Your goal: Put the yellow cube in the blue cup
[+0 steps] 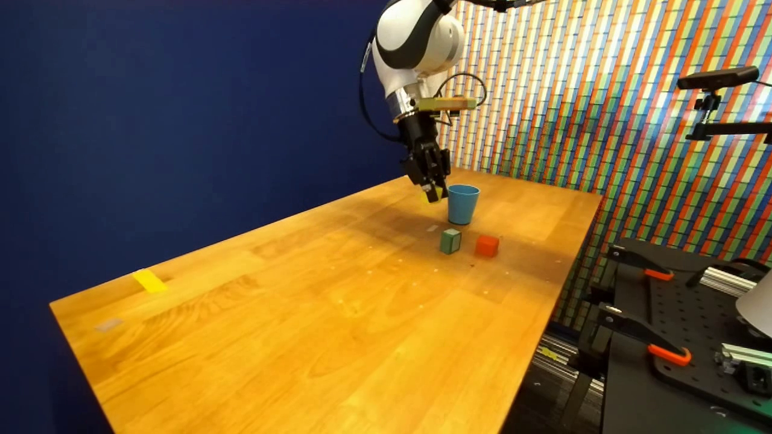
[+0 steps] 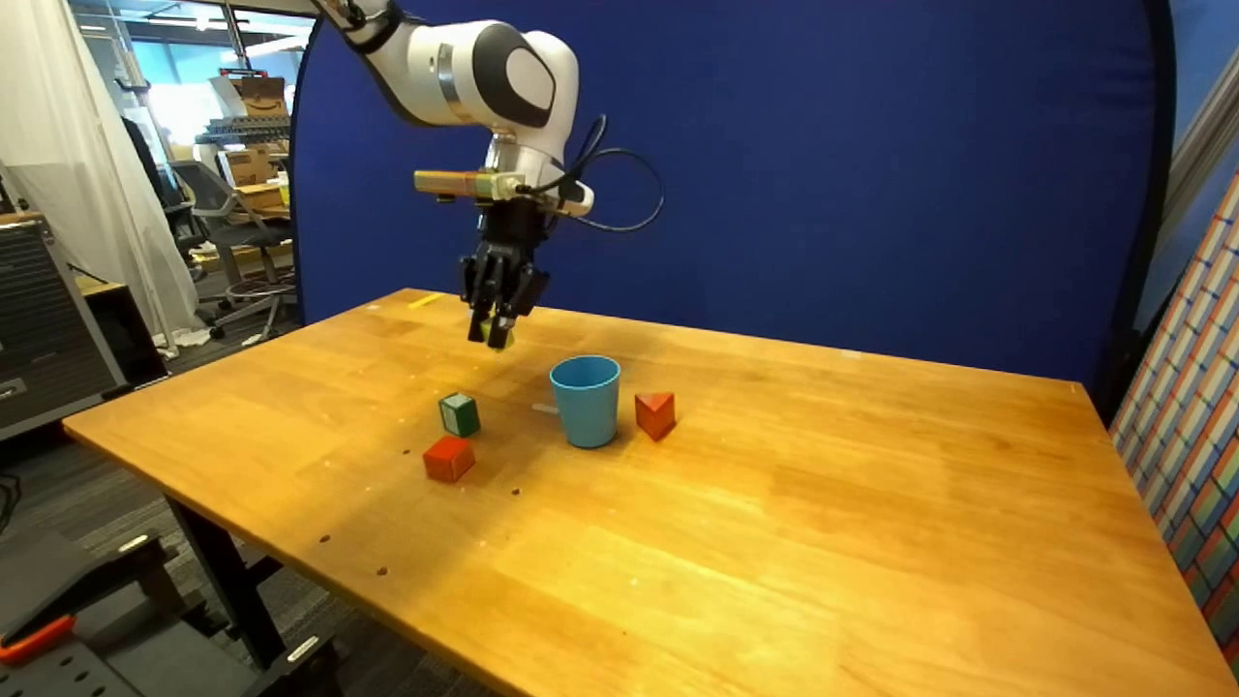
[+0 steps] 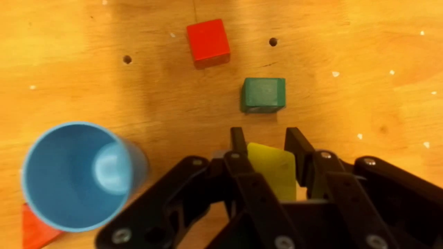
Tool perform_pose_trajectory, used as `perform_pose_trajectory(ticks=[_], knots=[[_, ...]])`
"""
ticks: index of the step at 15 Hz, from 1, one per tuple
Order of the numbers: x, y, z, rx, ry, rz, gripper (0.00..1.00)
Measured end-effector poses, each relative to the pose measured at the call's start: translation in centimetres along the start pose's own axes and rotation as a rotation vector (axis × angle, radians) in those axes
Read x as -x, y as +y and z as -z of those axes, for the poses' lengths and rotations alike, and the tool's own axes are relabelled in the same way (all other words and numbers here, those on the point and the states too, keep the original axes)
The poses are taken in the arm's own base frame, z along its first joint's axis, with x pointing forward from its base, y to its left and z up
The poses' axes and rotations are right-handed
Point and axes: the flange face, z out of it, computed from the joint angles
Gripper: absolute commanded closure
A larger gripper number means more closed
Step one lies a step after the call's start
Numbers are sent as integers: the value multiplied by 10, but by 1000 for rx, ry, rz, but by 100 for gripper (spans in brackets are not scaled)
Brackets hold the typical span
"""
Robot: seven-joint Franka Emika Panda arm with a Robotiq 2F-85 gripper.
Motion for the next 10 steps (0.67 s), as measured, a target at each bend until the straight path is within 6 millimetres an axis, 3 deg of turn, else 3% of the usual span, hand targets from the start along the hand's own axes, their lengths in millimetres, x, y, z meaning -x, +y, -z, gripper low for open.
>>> perform_pose_trajectory(ticks=[2,4,10], knots=[[9,29,21,-9,24,-74,85],[14,55,29,-18,23,-133,85],[14,94,19,-33,-21,-238,85]])
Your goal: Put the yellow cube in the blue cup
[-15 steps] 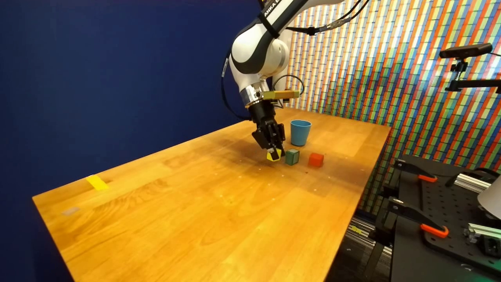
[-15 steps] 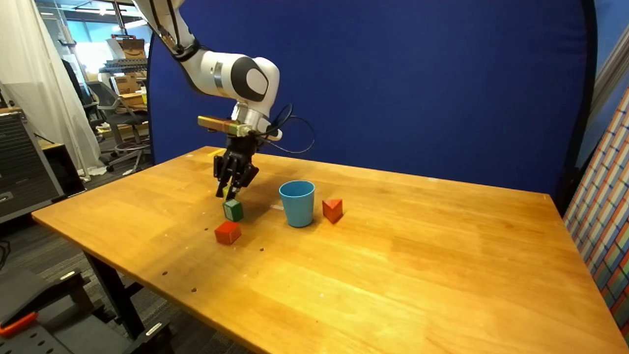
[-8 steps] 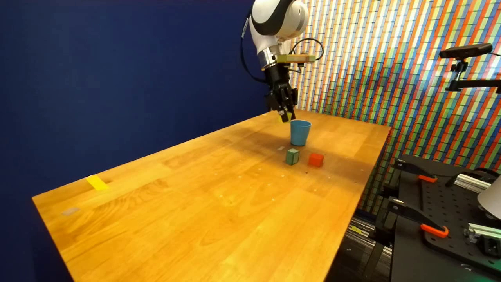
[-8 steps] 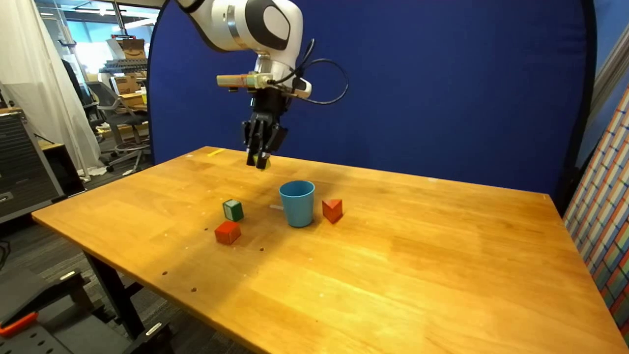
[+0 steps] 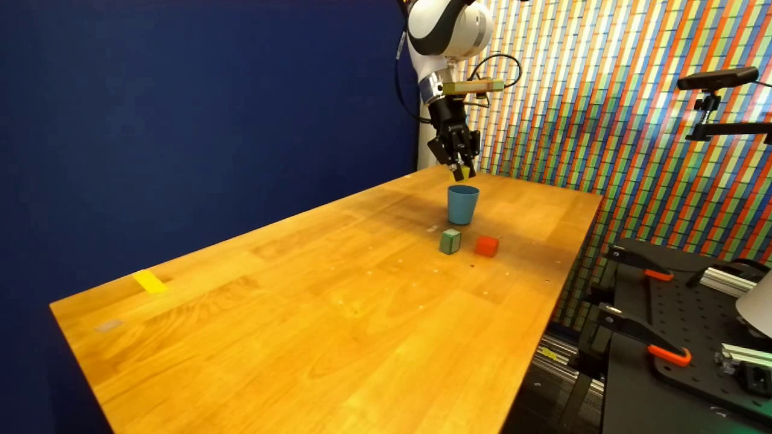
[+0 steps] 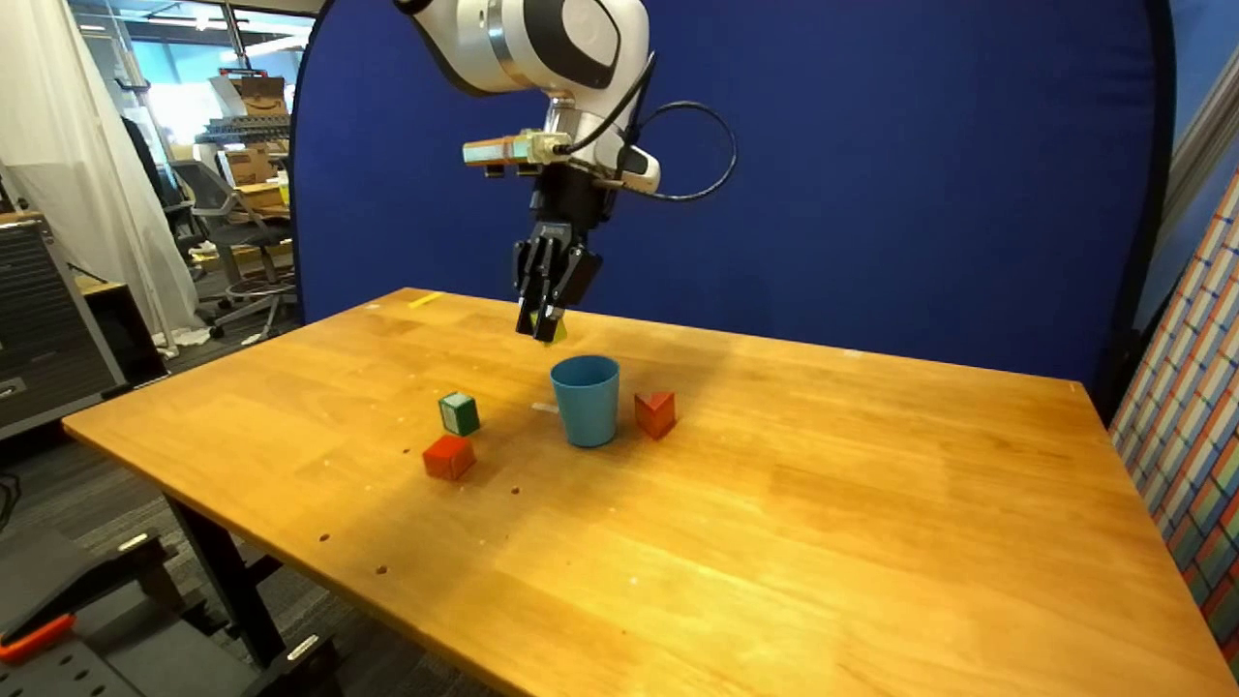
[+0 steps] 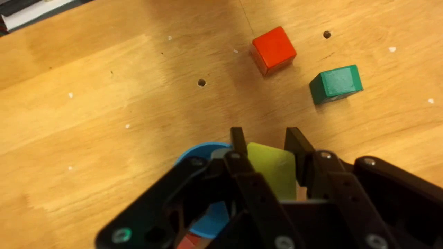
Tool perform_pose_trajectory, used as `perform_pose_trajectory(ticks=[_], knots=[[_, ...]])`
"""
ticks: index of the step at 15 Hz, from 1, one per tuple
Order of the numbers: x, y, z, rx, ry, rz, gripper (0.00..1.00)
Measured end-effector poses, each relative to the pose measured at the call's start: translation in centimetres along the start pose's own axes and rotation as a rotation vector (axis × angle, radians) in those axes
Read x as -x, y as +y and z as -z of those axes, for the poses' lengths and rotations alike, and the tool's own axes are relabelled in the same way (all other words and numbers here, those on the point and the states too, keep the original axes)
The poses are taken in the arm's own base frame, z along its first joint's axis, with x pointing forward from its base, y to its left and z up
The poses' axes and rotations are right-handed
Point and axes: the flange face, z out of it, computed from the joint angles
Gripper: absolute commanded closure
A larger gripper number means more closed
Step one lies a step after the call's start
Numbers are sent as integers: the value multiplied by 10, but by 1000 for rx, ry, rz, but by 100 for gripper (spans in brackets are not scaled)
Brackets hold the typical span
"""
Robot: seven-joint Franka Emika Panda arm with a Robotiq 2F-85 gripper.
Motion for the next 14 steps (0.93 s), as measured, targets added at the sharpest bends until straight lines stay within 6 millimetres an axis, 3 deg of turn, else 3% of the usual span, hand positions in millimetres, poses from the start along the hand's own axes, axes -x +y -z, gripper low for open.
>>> perform_pose_trajectory(ticks=[4,5,7,11,13,14], knots=[[-7,26,-7,-6,-25,-58,83],[-8,32,-7,-9,-30,-68,43],[-11,40,-6,-14,-36,-79,35],[-16,40,0,-14,-39,-77,4],[-15,35,3,-14,-43,-43,0],[-14,29,2,-17,-44,8,5]])
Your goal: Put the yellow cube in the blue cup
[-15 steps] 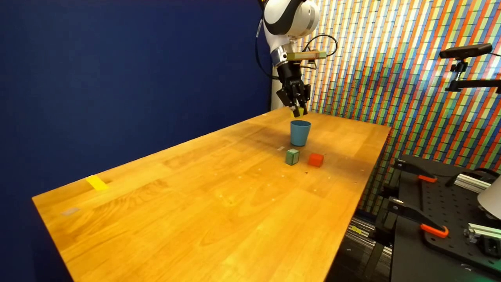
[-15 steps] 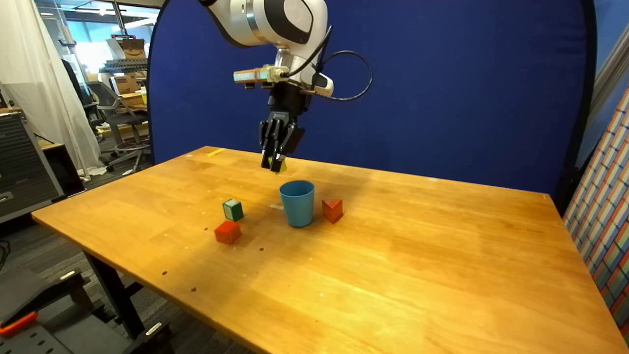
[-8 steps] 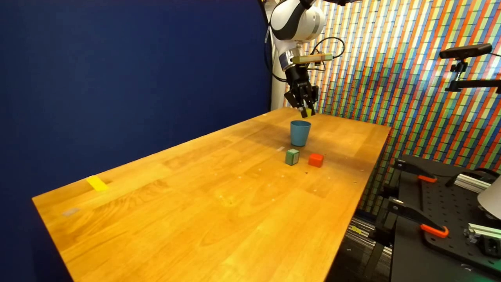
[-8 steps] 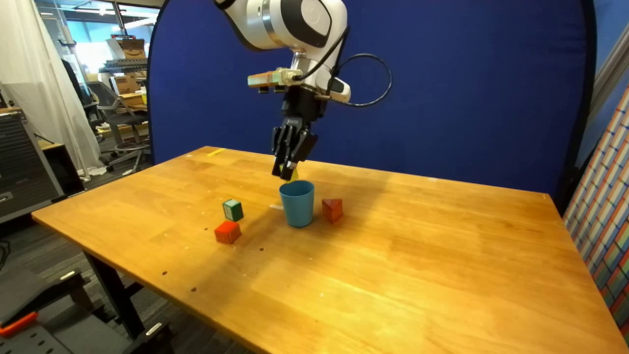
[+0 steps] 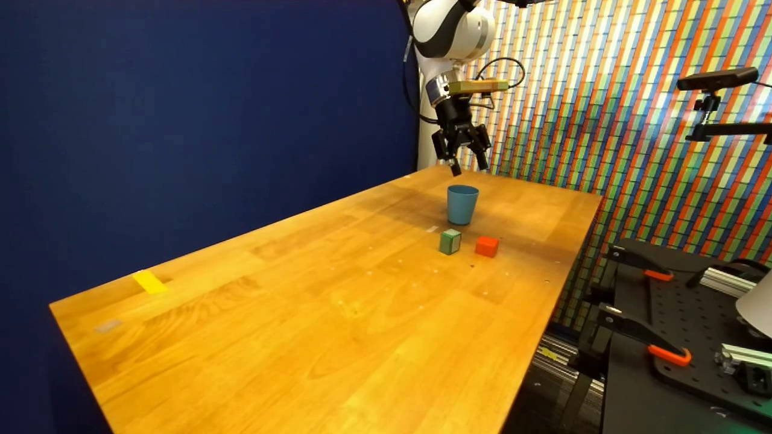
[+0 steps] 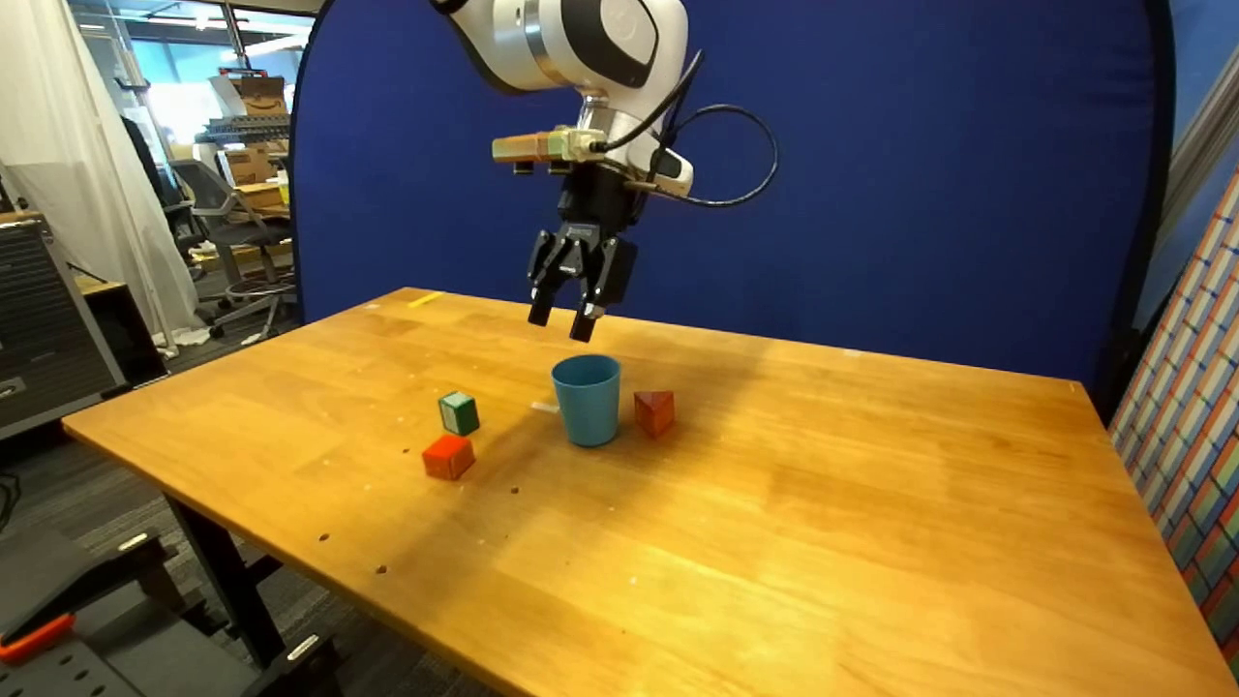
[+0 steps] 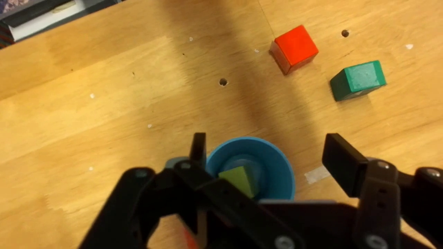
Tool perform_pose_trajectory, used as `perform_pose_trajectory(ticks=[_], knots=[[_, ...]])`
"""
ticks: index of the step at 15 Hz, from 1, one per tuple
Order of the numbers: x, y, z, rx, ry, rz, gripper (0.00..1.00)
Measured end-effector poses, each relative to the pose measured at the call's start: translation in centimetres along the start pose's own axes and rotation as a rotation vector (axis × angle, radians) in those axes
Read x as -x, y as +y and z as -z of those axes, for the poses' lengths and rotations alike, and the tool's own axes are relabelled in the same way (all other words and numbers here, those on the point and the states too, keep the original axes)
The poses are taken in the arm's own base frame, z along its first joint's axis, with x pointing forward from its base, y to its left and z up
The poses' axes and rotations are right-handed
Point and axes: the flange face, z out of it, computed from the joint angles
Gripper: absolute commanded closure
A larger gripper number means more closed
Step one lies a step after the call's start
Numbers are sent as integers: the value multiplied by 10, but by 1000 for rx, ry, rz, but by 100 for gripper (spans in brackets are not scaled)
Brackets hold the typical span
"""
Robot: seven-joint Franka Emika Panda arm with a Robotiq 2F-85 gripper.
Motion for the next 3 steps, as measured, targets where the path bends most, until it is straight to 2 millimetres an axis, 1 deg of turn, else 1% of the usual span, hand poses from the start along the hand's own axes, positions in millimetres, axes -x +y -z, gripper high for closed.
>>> perform_pose_trajectory(ticks=[1,3], knots=[[2,-7,1,-4,1,53,0],[5,-15,4,-8,7,106,0]])
